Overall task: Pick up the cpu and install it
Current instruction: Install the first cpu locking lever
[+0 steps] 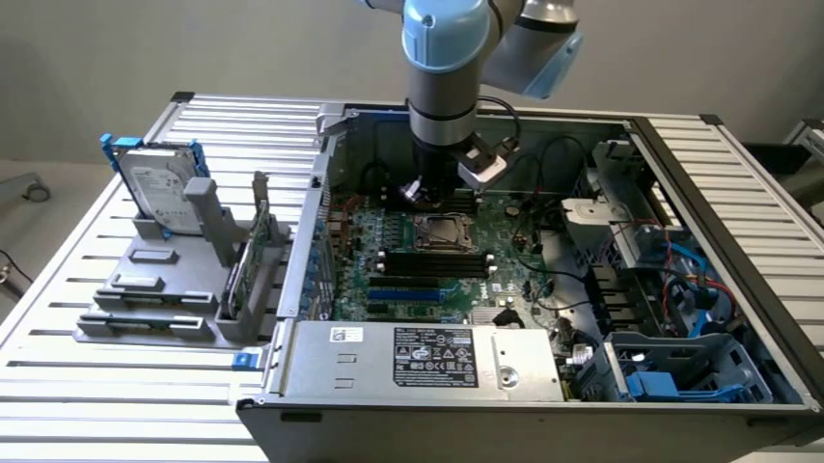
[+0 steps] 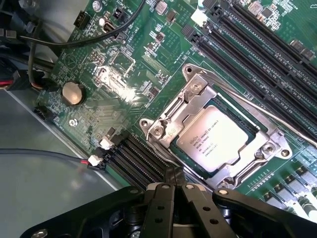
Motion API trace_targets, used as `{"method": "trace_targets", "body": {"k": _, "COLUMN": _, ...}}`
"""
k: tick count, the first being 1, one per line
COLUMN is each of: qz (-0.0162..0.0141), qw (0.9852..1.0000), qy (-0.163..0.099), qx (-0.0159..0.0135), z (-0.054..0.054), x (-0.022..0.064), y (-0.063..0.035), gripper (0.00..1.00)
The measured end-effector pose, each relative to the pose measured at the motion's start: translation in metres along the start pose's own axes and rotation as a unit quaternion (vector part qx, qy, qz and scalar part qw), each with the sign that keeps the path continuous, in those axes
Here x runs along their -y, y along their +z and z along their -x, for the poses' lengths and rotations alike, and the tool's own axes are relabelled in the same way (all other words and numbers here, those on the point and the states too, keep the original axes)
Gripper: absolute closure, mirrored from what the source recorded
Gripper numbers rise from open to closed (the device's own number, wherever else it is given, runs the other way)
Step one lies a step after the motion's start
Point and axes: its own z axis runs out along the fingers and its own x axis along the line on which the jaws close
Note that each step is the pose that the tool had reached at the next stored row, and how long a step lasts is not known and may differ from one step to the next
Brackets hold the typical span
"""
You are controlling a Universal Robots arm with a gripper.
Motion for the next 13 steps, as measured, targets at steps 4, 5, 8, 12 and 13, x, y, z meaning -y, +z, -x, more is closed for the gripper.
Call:
{"method": "trace_targets", "body": {"k": 4, "qz": 0.0008, "qw": 1.0000, "qy": 0.000, "qx": 0.0006, "z": -0.0003, "x": -0.0001, "y": 0.0001, "gripper": 0.89}}
{"method": "trace_targets", "body": {"k": 5, "qz": 0.0009, "qw": 1.0000, "qy": 0.000, "qx": 0.0007, "z": -0.0003, "x": -0.0001, "y": 0.0000, "gripper": 0.89}}
{"method": "trace_targets", "body": {"k": 8, "qz": 0.0011, "qw": 1.0000, "qy": 0.000, "qx": 0.0007, "z": -0.0006, "x": 0.0000, "y": -0.0009, "gripper": 0.89}}
{"method": "trace_targets", "body": {"k": 12, "qz": 0.0009, "qw": 1.0000, "qy": 0.000, "qx": 0.0006, "z": -0.0008, "x": 0.0001, "y": -0.0019, "gripper": 0.89}}
{"method": "trace_targets", "body": {"k": 13, "qz": 0.0009, "qw": 1.0000, "qy": 0.000, "qx": 0.0006, "z": -0.0008, "x": 0.0001, "y": -0.0019, "gripper": 0.89}}
